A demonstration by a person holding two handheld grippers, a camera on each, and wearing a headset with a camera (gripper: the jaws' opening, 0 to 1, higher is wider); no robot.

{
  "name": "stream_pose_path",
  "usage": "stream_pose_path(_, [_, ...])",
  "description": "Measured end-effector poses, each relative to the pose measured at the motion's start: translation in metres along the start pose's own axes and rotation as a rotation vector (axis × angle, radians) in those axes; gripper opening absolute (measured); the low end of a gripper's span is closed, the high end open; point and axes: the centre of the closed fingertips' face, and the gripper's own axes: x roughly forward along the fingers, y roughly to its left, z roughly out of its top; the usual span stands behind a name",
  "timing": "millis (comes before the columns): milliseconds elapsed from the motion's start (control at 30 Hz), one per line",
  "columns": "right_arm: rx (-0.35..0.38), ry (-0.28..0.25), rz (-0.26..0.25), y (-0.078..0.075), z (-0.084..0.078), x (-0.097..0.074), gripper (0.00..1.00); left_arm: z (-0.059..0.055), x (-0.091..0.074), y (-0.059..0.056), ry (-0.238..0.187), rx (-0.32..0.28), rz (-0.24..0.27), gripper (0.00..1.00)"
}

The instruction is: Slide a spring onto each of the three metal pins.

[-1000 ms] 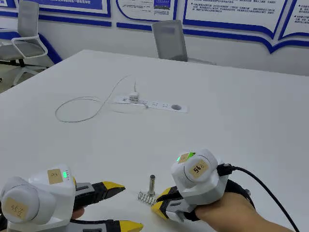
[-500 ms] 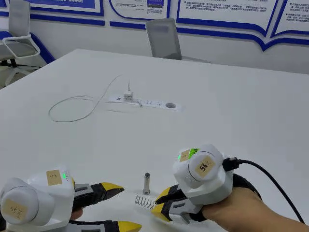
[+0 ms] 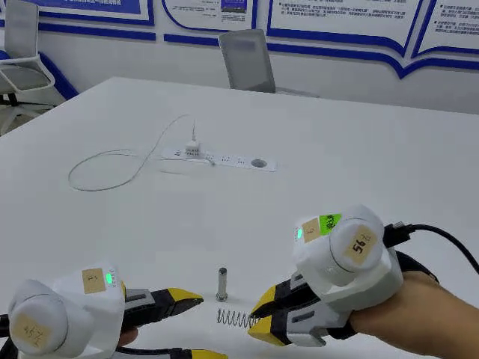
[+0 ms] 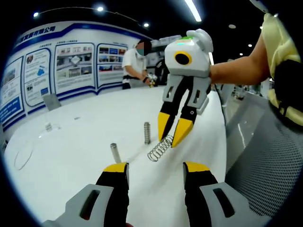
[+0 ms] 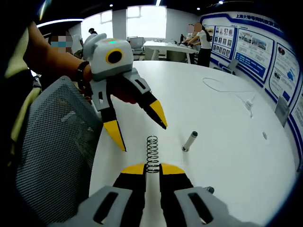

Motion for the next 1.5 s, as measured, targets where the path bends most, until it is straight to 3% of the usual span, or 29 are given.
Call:
stream_pose_path(300, [-0.058, 0.009, 0.060, 0.012, 0.001, -0.006, 0.12, 0.008, 0.003, -0.013, -0.022, 0.040, -0.049, 0.36])
stream_pose_path(667, [-0.104, 0.029, 0.098, 0.023, 0.000, -0.008, 0.12, 0.013, 0.004, -0.027, -0.034, 0.075, -0.104, 0.17])
stream_pose_path(1000, [-0.125, 0.033, 0.117, 0.028, 0.003, -0.015, 0.12, 0.012, 0.006, -0.035, -0.027, 0.105, -0.132, 0.12])
stream_pose_path(1500, [-0.153, -0.032, 0.099, 0.031, 0.036, -0.025, 0.12, 0.014, 0.008, -0.035, -0.030, 0.107, -0.133, 0.11])
